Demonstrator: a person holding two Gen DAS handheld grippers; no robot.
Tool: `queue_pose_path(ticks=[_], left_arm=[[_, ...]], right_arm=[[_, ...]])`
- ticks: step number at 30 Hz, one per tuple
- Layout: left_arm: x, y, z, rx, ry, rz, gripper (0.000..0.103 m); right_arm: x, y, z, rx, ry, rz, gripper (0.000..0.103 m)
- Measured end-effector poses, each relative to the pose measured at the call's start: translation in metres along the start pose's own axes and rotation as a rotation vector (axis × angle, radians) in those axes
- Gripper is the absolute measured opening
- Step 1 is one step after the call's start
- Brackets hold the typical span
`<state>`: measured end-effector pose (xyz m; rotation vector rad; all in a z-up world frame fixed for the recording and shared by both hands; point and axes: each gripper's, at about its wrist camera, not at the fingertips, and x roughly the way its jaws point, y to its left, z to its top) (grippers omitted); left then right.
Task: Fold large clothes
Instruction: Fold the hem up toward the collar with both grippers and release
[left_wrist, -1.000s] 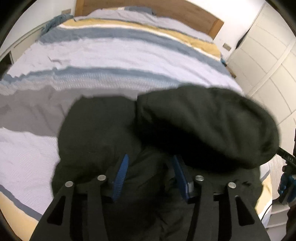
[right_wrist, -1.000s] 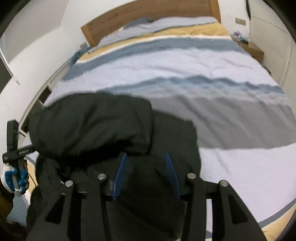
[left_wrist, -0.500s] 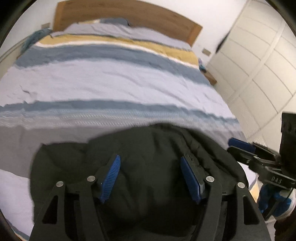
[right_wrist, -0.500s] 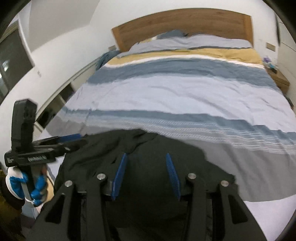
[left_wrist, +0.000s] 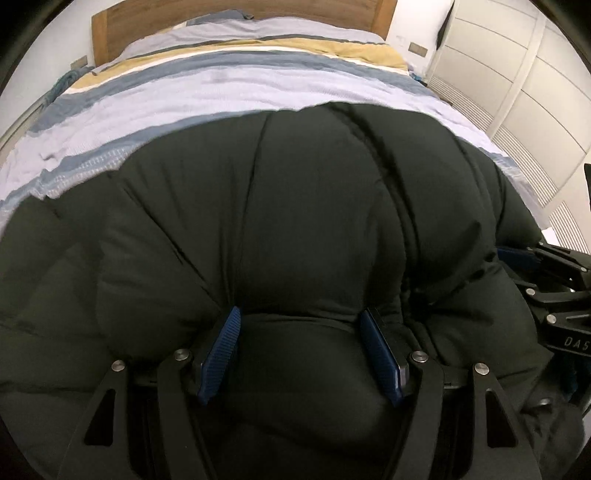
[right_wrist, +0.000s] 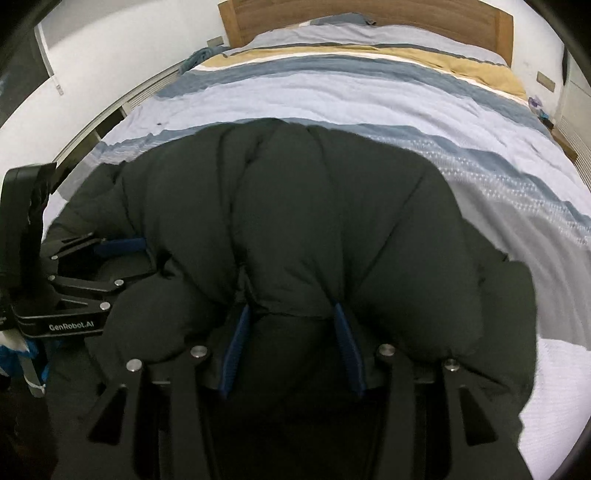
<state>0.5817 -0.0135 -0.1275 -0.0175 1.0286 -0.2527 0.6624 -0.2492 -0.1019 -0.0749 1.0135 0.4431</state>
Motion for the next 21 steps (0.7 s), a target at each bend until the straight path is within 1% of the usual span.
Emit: queue_pose_path(ticks=[3, 7, 9, 11, 14, 16, 21], left_arm=[[0.001, 0.003, 0.000, 0.000, 0.008, -0.004, 0.066], [-0.020, 0.003, 0.005, -0.020, 0.022, -0.023, 0.066], [-0.042, 0.003, -0.001, -0.029, -0.006, -0.040, 0.067], [-0.053, 0.002, -0.012, -0.023, -0.024, -0.037, 0.069], [-0.047, 0.003, -0.026, -0.017, -0.020, -0.020, 0.071], [-0.040, 0.001, -0.026, -0.003, -0.029, -0.006, 0.073], [-0.034, 0.003, -0.036, 0.015, -0.091, -0.018, 0.074]], right_arm=[[0.006, -0.001, 0.000, -0.002, 0.011, -0.009, 0.046], [-0.010, 0.005, 0.009, -0.017, 0.048, -0.030, 0.046], [-0.027, 0.010, 0.009, -0.028, 0.034, -0.016, 0.046], [-0.036, 0.014, 0.004, -0.030, 0.021, 0.004, 0.046], [-0.034, 0.014, -0.009, -0.022, 0.019, 0.004, 0.046], [-0.028, 0.013, -0.012, -0.008, 0.002, 0.003, 0.046], [-0.020, 0.015, -0.023, -0.031, -0.073, -0.021, 0.046]])
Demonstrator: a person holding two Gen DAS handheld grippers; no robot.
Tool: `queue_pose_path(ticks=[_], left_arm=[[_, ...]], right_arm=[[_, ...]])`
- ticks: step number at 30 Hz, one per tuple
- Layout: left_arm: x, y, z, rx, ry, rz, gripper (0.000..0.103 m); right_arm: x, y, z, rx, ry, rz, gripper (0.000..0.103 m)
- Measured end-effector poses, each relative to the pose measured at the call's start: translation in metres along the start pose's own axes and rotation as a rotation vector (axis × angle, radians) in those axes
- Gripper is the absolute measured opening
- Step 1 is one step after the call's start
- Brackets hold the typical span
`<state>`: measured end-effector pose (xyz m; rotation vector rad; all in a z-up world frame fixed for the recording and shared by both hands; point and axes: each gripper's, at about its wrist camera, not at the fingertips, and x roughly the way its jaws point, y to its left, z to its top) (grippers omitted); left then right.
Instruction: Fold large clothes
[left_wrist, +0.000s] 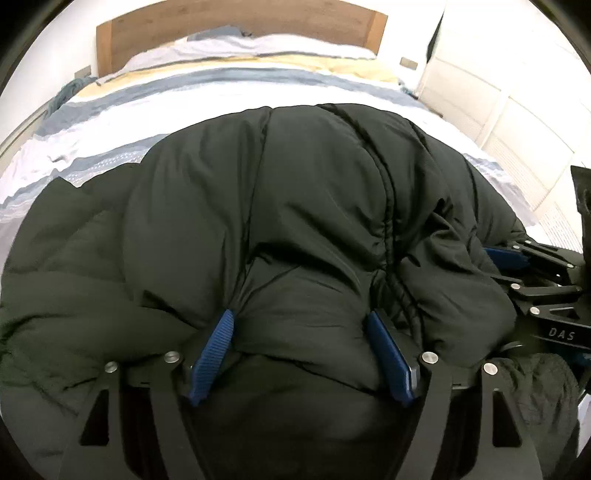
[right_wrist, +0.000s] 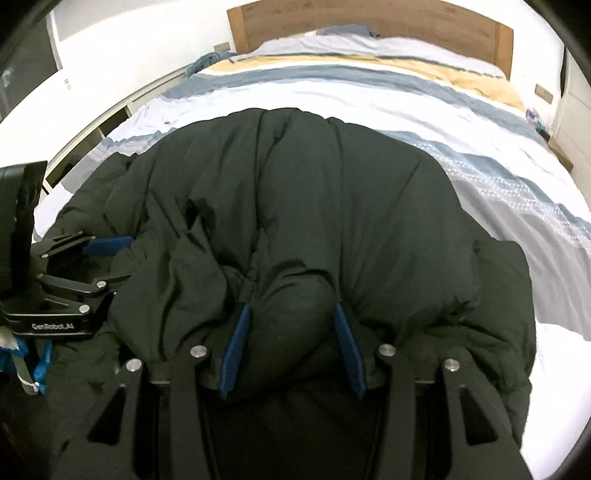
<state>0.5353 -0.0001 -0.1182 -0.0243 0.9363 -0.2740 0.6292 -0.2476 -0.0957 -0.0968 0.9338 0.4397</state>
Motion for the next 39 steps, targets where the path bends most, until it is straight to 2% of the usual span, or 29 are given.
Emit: queue_pose_path(ticks=[7, 10, 14, 16, 18, 22, 26, 28, 33, 39], left_arm=[[-0.022, 0.006, -0.013, 0.003, -0.075, -0.033, 0.074], [-0.050, 0.006, -0.019, 0.003, -0.126, -0.016, 0.074], [-0.127, 0.012, -0.049, -0.046, -0.143, 0.019, 0.075], [-0.171, 0.014, -0.068, -0.052, -0.143, 0.056, 0.083], [-0.210, 0.016, -0.088, -0.058, -0.139, 0.081, 0.084], [-0.286, 0.030, -0.134, -0.080, -0.176, 0.120, 0.086], [-0.345, 0.050, -0.173, -0.104, -0.203, 0.160, 0.087], [-0.370, 0.063, -0.188, -0.115, -0.220, 0.179, 0.093], [-0.397, 0.100, -0.234, -0.165, -0.197, 0.211, 0.100], [-0.360, 0.137, -0.298, -0.274, -0.070, 0.176, 0.100]], right_arm=[[-0.021, 0.004, -0.015, 0.006, -0.108, -0.036, 0.046], [-0.061, 0.011, -0.031, 0.048, -0.169, -0.058, 0.046], [-0.144, 0.028, -0.068, 0.095, -0.232, -0.062, 0.046], [-0.180, 0.038, -0.086, 0.111, -0.229, -0.064, 0.046], [-0.211, 0.051, -0.106, 0.123, -0.225, -0.078, 0.047], [-0.264, 0.075, -0.155, 0.156, -0.222, -0.078, 0.049], [-0.302, 0.085, -0.197, 0.183, -0.222, -0.088, 0.051], [-0.319, 0.085, -0.216, 0.198, -0.229, -0.095, 0.053], [-0.339, 0.068, -0.263, 0.275, -0.230, -0.114, 0.063], [-0.328, 0.029, -0.316, 0.395, -0.143, -0.138, 0.067]])
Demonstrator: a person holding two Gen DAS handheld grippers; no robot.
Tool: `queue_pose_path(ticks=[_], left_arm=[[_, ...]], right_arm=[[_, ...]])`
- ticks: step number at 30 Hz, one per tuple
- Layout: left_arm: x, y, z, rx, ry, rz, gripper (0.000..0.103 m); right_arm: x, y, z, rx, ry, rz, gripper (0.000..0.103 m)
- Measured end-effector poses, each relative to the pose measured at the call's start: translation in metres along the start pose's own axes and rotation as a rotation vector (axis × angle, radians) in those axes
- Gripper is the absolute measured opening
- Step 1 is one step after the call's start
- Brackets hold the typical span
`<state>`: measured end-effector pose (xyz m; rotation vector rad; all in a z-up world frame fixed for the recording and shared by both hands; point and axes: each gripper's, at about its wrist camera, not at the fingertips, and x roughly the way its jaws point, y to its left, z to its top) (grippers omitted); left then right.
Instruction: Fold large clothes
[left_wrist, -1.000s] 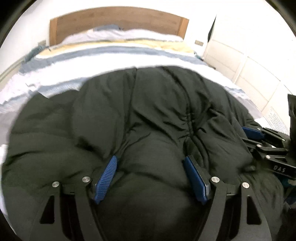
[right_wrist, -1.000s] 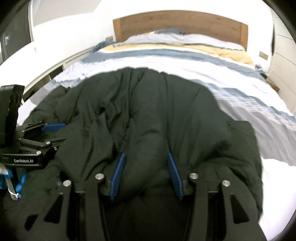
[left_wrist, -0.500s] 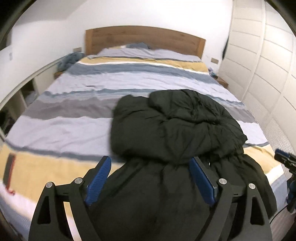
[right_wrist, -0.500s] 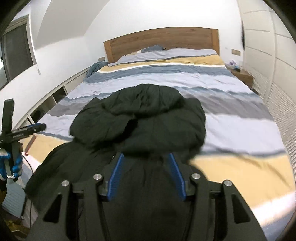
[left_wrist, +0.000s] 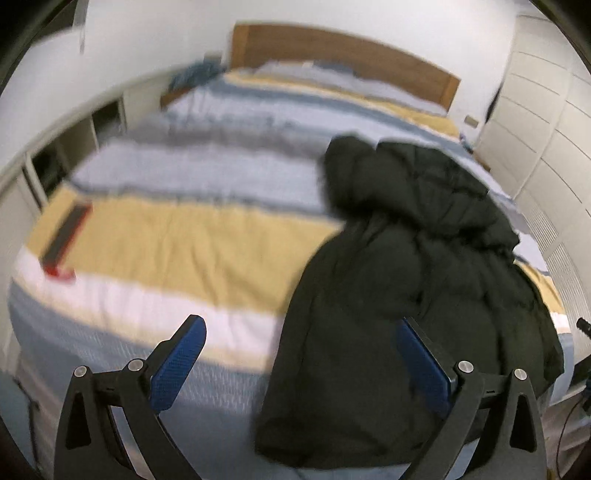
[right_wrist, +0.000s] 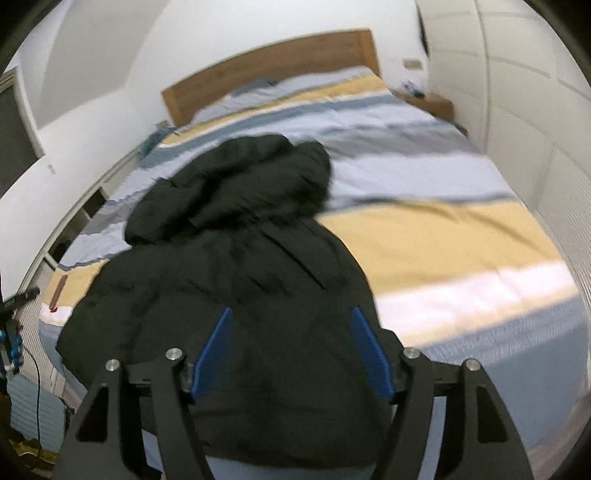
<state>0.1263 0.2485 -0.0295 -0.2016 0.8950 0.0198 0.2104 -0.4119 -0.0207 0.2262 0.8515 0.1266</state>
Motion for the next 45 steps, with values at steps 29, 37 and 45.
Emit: queue_pose_path(ticks=[29, 37, 45], left_arm=[[0.077, 0.018, -0.098, -0.326, 0.178, -0.450, 0.053], [0.071, 0.004, -0.097, -0.341, 0.160, -0.422, 0.016], [0.045, -0.038, -0.059, -0.260, 0.097, -0.468, 0.010]], right_arm=[[0.068, -0.032, -0.077, 0.275, 0.228, 0.261, 0.064], [0.067, -0.029, -0.080, 0.273, 0.210, 0.229, 0.029], [0.050, 0.012, -0.045, 0.155, 0.125, 0.256, 0.014]])
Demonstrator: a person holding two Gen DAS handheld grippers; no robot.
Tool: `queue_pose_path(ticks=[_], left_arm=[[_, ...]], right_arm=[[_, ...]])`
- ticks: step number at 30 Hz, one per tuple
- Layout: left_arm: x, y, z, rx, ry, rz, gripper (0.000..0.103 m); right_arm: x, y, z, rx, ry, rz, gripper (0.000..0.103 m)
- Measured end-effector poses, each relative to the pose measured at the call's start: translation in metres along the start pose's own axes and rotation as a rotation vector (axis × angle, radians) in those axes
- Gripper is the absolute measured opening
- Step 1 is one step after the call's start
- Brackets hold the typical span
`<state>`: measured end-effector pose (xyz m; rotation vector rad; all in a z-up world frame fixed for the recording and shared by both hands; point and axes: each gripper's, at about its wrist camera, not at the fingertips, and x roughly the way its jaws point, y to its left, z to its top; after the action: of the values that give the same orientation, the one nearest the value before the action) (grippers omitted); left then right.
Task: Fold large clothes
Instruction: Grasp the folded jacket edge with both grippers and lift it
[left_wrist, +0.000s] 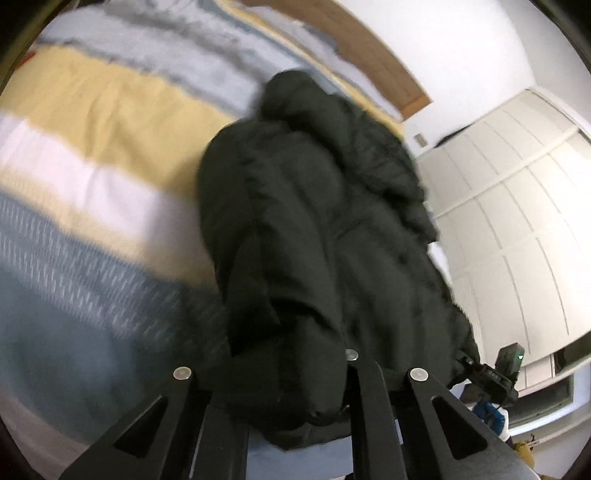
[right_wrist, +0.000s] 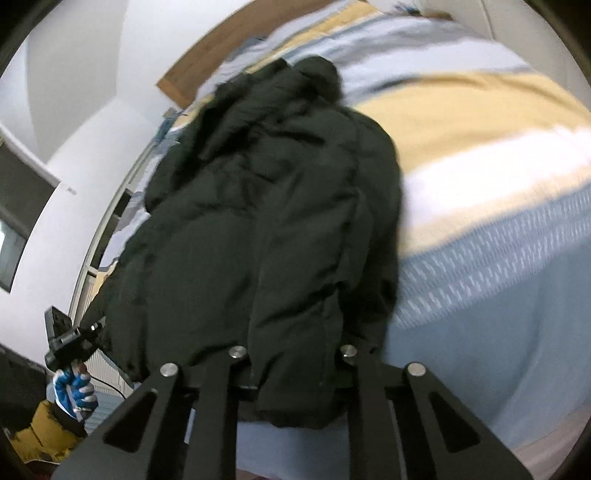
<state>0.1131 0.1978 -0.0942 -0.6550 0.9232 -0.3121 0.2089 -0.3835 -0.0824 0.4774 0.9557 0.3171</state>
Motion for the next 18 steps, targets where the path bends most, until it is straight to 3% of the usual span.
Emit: queue_pose_path(ticks=[9, 14, 18], left_arm=[[-0.025, -0.057, 0.107, 0.067, -0.117, -0.075, 0.010], [-0.019, -0.081, 0.185, 0.086, -0.186, -0.095, 0.010], [0.005, -0.089, 0.256, 0.082, -0.228, -0.086, 0.010]], right_arm=[[-0.035, 0.037, 0.100, -0.064, -0.174, 0.055, 0.013], [-0.035, 0.052, 0.185, -0.053, -0.284, 0.092, 0.013], [-0.012, 0.049, 0.262, -0.022, -0.354, 0.090, 0.013]])
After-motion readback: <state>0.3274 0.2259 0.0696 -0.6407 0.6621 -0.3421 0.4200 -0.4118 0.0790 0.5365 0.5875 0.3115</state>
